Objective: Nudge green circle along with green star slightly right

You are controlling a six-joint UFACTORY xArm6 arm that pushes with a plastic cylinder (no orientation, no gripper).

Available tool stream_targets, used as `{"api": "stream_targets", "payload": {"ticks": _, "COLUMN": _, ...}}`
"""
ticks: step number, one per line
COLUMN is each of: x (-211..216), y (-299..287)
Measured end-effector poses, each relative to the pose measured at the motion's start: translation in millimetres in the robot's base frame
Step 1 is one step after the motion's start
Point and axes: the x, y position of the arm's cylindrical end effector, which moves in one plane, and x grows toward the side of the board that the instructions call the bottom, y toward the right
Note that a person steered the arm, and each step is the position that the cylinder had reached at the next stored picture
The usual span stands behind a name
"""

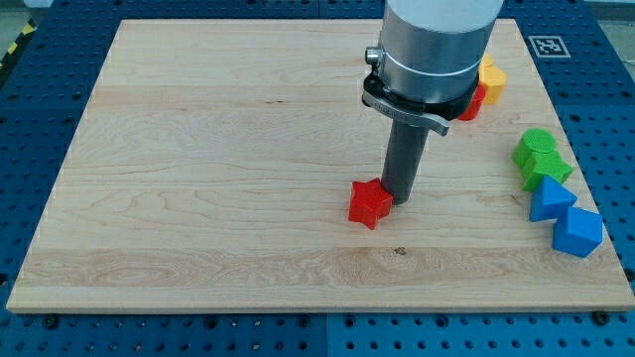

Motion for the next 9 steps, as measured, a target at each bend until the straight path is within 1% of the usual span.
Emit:
{"api": "stream_targets", "payload": {"ticks": 1, "x": -19.9, "y": 16.4}}
{"api": "stream_targets", "payload": {"ticks": 3, "x": -31.6, "y": 24.9}}
{"api": "stream_targets", "payload": {"ticks": 4, "x": -64.3, "y": 29.9}}
{"api": "stream_targets", "payload": {"ticks": 5, "x": -66.2, "y": 60.4}}
{"api": "stream_targets", "payload": {"ticks": 6, "x": -66.2, "y": 104.4}}
{"api": "stream_targets", "payload": {"ticks": 8, "x": -79.2, "y": 138.8}}
{"api": "stream_targets", "payload": {"ticks": 9, "x": -79.2, "y": 139.0}}
